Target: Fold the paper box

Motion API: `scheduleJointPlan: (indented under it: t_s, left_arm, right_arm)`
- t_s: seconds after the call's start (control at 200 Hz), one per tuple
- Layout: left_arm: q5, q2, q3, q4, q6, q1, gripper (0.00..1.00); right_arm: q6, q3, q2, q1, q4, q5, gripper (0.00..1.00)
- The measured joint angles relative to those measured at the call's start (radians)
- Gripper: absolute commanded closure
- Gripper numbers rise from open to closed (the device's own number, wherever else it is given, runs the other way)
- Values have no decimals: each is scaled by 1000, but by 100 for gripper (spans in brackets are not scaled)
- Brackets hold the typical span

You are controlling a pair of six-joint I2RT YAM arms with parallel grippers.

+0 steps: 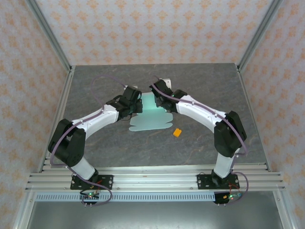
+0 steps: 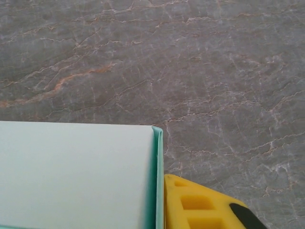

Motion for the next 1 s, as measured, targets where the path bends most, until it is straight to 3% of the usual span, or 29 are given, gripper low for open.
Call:
scheduleJointPlan:
  t_s: [0.651,0.996]
  left_arm:
    - [3,2,0,24,-5,2,99]
    - [2,2,0,39,-3,8,99]
  right_arm:
    - [53,151,138,55,-105,267,90]
    - [34,139,141,53,-67,281,82]
